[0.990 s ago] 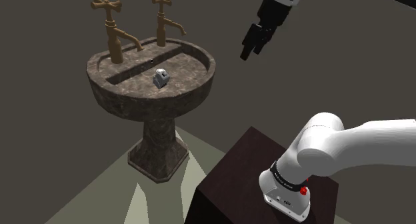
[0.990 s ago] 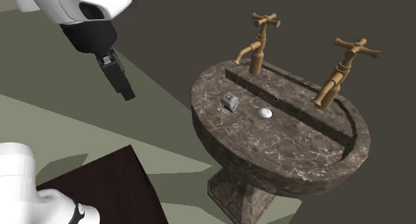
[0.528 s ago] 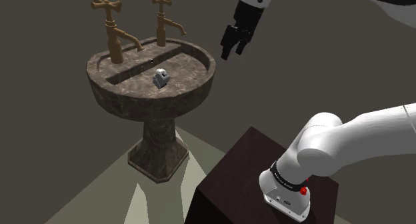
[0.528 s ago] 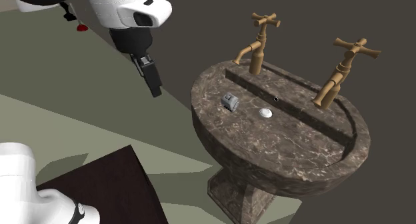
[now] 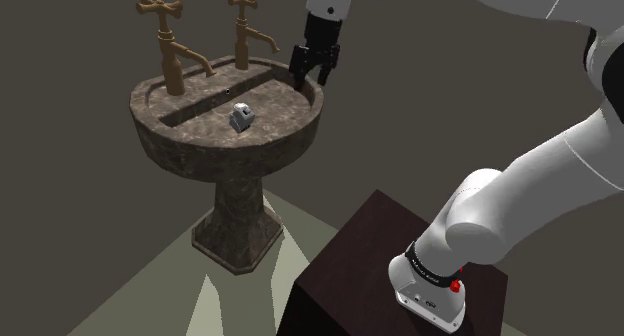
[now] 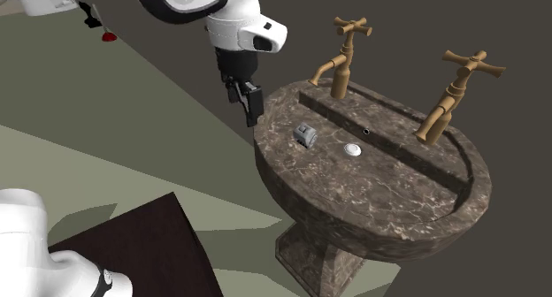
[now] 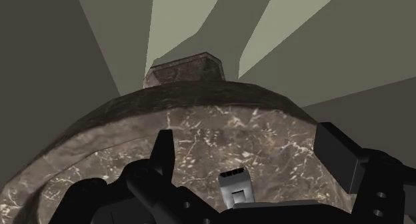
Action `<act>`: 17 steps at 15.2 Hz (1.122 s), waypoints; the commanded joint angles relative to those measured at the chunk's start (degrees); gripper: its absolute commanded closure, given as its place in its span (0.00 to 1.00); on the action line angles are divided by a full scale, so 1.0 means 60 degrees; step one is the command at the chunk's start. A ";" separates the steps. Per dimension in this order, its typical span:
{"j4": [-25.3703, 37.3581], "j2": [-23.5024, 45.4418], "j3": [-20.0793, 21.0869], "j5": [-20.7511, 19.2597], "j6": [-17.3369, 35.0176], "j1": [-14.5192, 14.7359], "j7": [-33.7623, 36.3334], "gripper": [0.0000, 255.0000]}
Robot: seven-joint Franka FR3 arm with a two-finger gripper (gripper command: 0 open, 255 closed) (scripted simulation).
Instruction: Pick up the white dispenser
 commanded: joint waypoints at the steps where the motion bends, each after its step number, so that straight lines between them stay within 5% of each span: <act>1: 0.0461 0.0826 0.0028 0.0028 0.0149 0.0011 0.0060 0.00; 10: 0.3587 0.4613 0.0087 0.0101 -0.0097 0.0065 0.0289 0.00; 17: 0.7209 0.7943 0.0112 0.0140 -0.1092 0.0139 0.0489 0.00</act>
